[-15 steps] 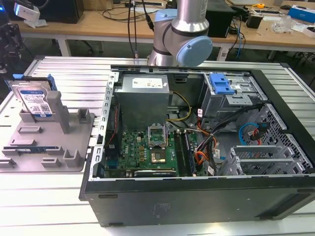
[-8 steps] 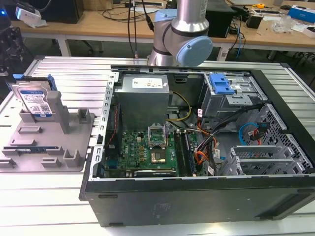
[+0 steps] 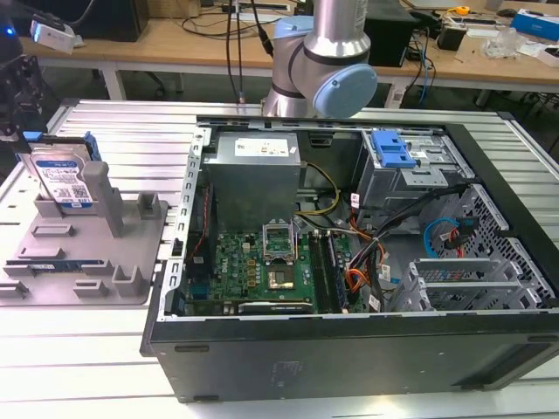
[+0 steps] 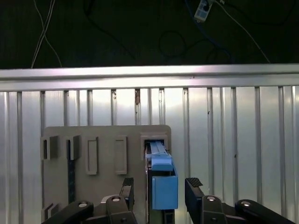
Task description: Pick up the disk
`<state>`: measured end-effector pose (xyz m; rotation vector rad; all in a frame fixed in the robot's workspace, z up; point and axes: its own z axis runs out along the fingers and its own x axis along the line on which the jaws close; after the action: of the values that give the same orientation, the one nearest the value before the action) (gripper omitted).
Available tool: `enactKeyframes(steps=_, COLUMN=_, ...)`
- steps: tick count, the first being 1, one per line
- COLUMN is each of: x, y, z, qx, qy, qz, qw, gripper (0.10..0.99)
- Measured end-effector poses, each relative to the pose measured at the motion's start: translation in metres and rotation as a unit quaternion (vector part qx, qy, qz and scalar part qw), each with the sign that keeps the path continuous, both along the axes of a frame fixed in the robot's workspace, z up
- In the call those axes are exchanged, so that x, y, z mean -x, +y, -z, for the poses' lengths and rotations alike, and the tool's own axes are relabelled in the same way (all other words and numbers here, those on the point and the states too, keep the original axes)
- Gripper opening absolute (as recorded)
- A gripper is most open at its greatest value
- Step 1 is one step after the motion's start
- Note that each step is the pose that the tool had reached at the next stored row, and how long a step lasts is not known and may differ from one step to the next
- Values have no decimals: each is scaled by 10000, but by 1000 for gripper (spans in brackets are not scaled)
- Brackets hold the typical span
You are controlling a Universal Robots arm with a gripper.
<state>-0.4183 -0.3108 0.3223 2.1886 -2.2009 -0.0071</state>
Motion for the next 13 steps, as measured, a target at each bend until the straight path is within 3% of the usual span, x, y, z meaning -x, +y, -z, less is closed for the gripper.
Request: enactKeyframes(steps=13, x=12, y=0, z=92, qx=3, qy=-1, qz=-46, qw=10000, gripper=557)
